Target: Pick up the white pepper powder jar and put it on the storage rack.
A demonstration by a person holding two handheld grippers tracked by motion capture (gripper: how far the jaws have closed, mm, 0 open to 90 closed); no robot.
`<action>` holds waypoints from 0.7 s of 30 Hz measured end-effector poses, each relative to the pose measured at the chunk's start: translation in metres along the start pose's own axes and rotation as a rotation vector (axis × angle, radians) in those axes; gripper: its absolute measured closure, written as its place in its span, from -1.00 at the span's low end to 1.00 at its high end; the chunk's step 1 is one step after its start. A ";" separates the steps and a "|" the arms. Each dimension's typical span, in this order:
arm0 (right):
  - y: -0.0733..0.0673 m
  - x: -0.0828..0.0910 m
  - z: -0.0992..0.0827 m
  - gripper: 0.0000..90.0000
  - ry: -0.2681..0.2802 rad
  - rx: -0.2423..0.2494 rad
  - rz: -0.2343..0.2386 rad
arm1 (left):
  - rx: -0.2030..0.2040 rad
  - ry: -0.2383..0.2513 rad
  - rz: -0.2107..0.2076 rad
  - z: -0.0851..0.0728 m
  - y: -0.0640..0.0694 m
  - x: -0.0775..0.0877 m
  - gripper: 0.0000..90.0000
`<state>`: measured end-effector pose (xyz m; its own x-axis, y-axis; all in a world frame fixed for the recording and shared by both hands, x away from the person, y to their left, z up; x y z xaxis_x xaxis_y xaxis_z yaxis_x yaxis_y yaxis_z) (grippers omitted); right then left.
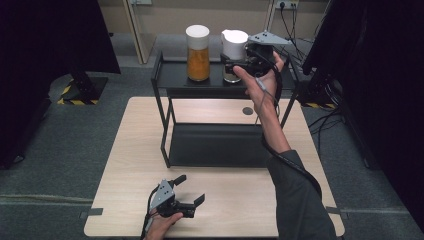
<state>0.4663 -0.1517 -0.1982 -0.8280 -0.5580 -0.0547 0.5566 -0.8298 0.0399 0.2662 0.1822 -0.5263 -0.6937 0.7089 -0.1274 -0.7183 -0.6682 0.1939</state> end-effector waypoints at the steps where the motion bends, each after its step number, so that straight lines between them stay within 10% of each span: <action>1: 0.000 0.001 0.000 -0.95 -0.003 0.000 0.002 | -0.001 -0.002 -0.001 0.000 0.000 0.000 -0.98; 21: 0.004 0.026 -0.006 -0.99 0.034 -0.019 0.025 | 0.001 -0.001 0.002 -0.001 0.001 0.000 -0.99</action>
<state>0.4480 -0.1695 -0.2059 -0.8109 -0.5785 -0.0881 0.5789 -0.8151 0.0231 0.2660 0.1815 -0.5267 -0.6948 0.7080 -0.1263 -0.7172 -0.6691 0.1947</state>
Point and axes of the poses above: each handheld gripper's, and its own axes: x roughly backward along the jaws, z roughly out of its top, y roughly to its right, the point moved 8 cm from there along -x, roughly forward along the jaws, and after that the axes turned 14 degrees about y, right-handed, at the moved point
